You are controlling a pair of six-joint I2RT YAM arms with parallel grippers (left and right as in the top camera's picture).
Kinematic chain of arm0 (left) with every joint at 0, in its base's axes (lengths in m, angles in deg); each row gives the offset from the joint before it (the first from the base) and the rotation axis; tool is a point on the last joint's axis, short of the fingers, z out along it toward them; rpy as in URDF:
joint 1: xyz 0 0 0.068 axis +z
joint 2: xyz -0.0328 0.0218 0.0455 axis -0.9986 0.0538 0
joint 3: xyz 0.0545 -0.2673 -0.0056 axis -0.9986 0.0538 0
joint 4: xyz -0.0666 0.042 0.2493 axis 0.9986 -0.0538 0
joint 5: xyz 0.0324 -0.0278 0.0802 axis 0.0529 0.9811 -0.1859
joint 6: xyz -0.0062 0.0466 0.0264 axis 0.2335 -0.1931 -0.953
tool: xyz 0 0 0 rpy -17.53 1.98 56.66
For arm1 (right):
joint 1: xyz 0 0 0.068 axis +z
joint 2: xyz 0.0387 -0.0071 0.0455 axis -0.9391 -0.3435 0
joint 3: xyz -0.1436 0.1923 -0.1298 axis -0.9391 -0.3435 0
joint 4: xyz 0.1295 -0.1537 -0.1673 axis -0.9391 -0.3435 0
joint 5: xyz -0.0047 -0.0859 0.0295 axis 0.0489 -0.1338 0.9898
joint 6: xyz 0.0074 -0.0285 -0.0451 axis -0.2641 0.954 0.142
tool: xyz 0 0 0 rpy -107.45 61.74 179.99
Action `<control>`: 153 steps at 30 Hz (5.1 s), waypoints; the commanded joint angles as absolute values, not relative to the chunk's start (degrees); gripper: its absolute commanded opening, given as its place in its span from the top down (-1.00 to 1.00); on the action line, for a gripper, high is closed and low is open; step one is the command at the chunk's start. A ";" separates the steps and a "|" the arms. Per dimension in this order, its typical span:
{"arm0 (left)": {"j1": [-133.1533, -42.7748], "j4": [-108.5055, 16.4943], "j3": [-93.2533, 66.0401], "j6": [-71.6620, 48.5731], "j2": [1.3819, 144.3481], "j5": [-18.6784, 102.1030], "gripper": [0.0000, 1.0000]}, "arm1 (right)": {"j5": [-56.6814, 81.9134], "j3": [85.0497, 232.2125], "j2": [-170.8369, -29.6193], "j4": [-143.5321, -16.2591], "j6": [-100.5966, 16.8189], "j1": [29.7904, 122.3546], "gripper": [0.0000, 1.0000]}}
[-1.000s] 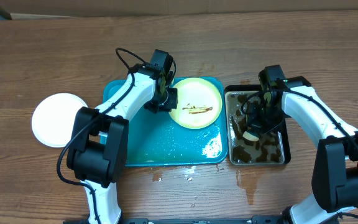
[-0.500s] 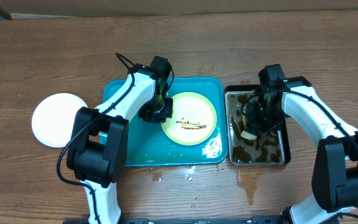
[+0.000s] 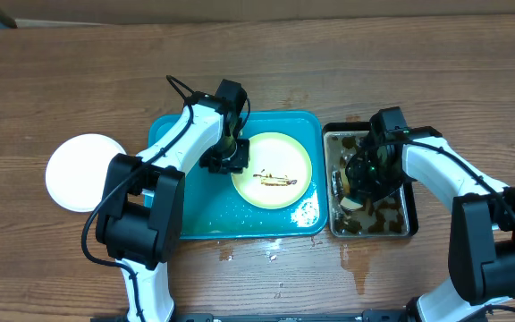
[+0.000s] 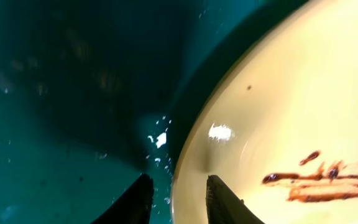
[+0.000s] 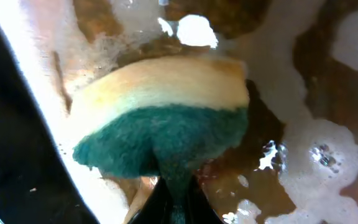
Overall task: Clean dirty plates on tray and stack at the side
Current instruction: 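Dip the sponge in the soapy water with the right gripper, then scrub the yellow plate with the sponge in the right gripper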
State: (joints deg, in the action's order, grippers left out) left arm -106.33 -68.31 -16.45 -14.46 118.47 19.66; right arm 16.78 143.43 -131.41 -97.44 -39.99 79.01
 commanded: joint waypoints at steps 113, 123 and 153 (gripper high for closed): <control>-106.44 -65.71 -11.01 -14.35 118.86 24.23 0.92 | 29.57 153.35 -141.44 -70.60 -65.78 105.96 0.93; -106.44 -65.95 -10.92 -14.35 118.86 23.96 0.92 | 23.38 153.35 -144.81 -76.58 -65.67 105.96 0.92; -102.68 -69.23 -10.81 -12.80 118.86 20.14 0.92 | -3.61 153.53 -136.89 -91.05 -54.68 99.45 0.92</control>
